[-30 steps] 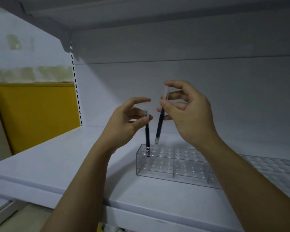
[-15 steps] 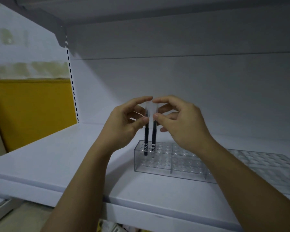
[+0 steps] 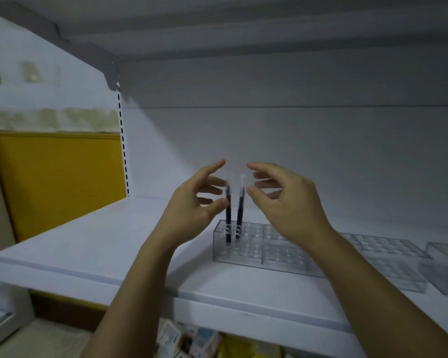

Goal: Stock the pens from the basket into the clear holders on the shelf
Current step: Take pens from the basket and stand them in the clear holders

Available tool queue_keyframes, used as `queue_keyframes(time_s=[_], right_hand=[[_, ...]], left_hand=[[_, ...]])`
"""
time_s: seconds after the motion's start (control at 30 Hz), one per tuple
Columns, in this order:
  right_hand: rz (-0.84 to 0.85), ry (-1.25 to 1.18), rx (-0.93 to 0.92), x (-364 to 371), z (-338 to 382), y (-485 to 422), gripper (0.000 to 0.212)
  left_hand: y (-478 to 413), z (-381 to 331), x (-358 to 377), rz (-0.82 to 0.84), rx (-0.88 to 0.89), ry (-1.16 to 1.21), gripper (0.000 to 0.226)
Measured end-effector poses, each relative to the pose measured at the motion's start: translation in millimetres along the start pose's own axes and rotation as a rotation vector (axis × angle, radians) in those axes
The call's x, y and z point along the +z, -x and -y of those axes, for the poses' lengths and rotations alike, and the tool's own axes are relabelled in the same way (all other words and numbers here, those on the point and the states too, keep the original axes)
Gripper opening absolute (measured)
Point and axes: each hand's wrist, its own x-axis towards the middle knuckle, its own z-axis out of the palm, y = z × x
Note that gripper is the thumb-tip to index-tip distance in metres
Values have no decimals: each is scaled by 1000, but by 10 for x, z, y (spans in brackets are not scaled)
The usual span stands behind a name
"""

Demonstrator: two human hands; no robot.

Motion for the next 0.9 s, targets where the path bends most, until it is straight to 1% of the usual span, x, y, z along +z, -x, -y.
queue_keyframes(time_s=[0.07, 0.17, 0.33, 0.43, 0.53, 0.67, 0.77, 0.9], right_hand=[[12, 48, -21, -81, 74, 131, 43], [38, 118, -43, -192, 143, 407, 44], [42, 182, -4, -506, 267, 990, 44], [66, 196, 53, -692, 288, 1444, 42], [107, 209, 146, -867, 201, 1952, 33], [184, 273, 258, -943, -104, 2635, 32], [277, 310, 411, -899, -368, 3075, 33], [345, 274, 550, -784, -754, 3559, 34]], left_hand=[[104, -85, -48, -55, 14, -107, 59], [308, -288, -95, -127, 77, -190, 47], [799, -714, 62, -38, 147, -289, 40], [1199, -909, 246, -51, 195, -354, 35], [1670, -1015, 507, -54, 215, -388, 30], [2269, -935, 973, 113, 174, -372, 28], [2611, -837, 1350, 281, 86, -370, 29], [2922, -630, 1840, 492, -28, -351, 34]])
